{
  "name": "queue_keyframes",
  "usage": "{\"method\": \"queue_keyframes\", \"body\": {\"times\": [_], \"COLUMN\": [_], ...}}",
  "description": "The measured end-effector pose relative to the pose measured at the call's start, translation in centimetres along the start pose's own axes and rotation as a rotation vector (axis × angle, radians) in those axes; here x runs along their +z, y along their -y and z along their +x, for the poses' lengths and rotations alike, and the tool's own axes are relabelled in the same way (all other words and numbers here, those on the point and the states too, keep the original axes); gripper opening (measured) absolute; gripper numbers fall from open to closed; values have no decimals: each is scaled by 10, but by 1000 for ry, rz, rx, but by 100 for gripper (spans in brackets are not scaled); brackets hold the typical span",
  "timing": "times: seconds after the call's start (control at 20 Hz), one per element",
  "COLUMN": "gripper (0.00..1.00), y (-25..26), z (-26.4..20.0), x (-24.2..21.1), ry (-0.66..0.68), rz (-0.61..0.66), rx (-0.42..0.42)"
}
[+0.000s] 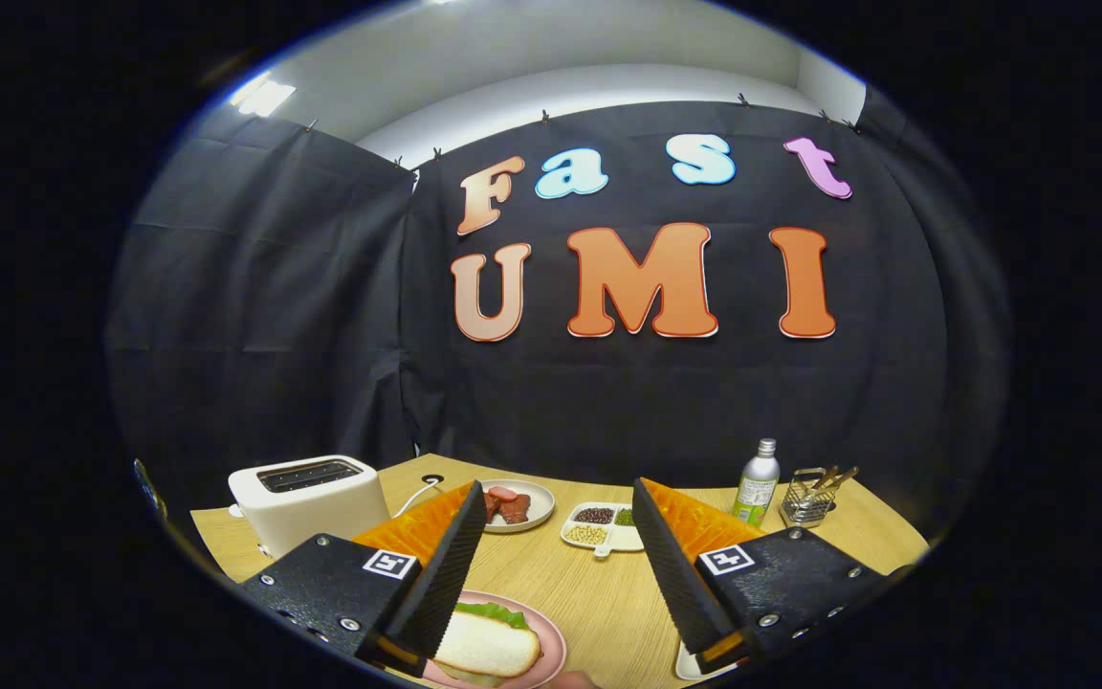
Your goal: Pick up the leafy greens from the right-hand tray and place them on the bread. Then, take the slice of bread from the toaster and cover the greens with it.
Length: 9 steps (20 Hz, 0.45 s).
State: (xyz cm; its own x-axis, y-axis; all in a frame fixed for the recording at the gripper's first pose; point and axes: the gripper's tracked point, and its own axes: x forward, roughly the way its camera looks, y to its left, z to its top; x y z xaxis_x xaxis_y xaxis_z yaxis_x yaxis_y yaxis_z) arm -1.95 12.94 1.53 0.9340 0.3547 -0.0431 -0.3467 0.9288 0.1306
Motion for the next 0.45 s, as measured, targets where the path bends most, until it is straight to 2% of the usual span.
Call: {"method": "queue_keyframes", "body": {"times": [0.45], "gripper": [95], "y": [6], "z": [5], "x": [19], "ry": [87], "rz": [-37], "rx": [-37]}}
